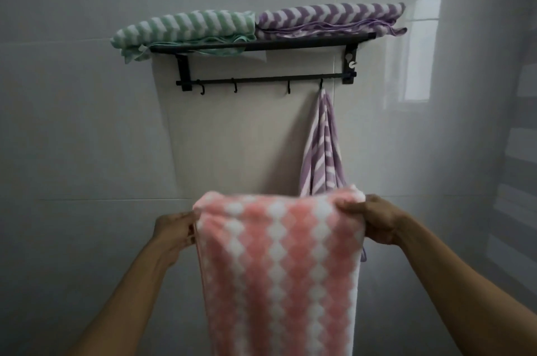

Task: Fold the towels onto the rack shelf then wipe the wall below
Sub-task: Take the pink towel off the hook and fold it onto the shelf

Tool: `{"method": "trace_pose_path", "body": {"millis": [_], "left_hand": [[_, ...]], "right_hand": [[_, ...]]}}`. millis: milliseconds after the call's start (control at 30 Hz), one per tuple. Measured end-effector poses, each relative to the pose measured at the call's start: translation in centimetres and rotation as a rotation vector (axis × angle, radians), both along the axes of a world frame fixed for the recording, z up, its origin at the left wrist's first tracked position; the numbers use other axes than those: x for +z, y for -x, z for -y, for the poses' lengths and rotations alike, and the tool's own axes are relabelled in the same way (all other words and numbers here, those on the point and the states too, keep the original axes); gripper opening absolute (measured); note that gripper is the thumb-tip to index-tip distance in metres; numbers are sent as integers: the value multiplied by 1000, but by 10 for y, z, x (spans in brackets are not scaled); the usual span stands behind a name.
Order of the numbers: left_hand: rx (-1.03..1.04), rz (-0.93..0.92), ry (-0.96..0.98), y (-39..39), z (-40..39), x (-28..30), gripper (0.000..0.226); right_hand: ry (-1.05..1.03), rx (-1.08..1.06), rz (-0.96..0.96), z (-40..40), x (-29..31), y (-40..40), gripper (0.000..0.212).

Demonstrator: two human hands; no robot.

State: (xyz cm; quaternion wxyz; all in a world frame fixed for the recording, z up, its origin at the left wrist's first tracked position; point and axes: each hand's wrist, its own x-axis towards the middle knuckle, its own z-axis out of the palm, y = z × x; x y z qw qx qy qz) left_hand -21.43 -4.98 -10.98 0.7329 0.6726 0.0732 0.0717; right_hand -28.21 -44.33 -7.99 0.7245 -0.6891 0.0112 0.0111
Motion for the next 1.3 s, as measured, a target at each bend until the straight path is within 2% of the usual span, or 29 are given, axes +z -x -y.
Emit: {"method": "trace_pose_path", "body": {"millis": [67,133,167,267,333,400,433,500,533,567,600,667,700,767,800,867,933,967,1000,1067,1100,1133,1200,1300], "left_hand": [[8,95,108,-10,1,40,12],[-100,202,155,-5,7,69,17],[-163,210,98,1,11,71,18],[-262,111,-126,20,14,36,18],[-217,109,-74,22,19,28,17],[-109,115,28,14,22,36,14],[-78,118,62,10,25,42,14],[-53,121,106,5,28,54,16],[-37,122,105,2,28,60,16],[-32,130,117,0,26,67,16],[-54,155,142,0,24,74,17],[-195,260,220,7,16,85,15],[-270,300,191,11,11,81,22],[-309,247,-12,22,5,46,48],[-255,187,-98,27,3,27,44],[-82,90,-85,31,1,3,21],[20,67,-11,24,1,8,18],[35,85,19,19,1,18,19],[28,110,50,15,2,32,20],[-6,141,102,11,6,53,21],[-17,135,106,8,8,57,22],[-23,118,104,7,9,57,23],[-33,98,121,8,8,57,28],[-203,212,224,8,-4,60,38]], "right_hand": [[-100,-80,58,-1,17,-9,63],[-192,-137,91,-4,41,-18,44],[-218,-155,97,-4,52,-23,41],[-254,-171,133,3,75,-27,52],[-284,-108,160,9,83,-16,54],[-315,23,171,12,78,2,46],[-253,86,149,11,66,11,51],[7,167,11,6,29,19,93],[69,182,-66,4,12,17,106],[73,163,-95,1,2,15,106],[48,111,-64,-1,-2,9,96],[-103,-23,46,-9,11,2,59],[-195,-79,96,-10,19,-2,42],[-292,-120,152,-10,33,-7,23],[-286,-139,164,-9,39,-8,18],[-275,-174,185,-7,48,-10,13],[-340,-158,193,0,54,-8,22],[-360,-123,175,3,54,-6,34],[-319,-61,135,6,50,-2,51],[-112,89,-8,1,20,7,87],[-25,169,-73,-5,3,13,97],[11,212,-105,-11,-13,17,96],[-25,170,-77,-21,-27,17,80],[-134,10,46,-21,-10,4,87]]}}
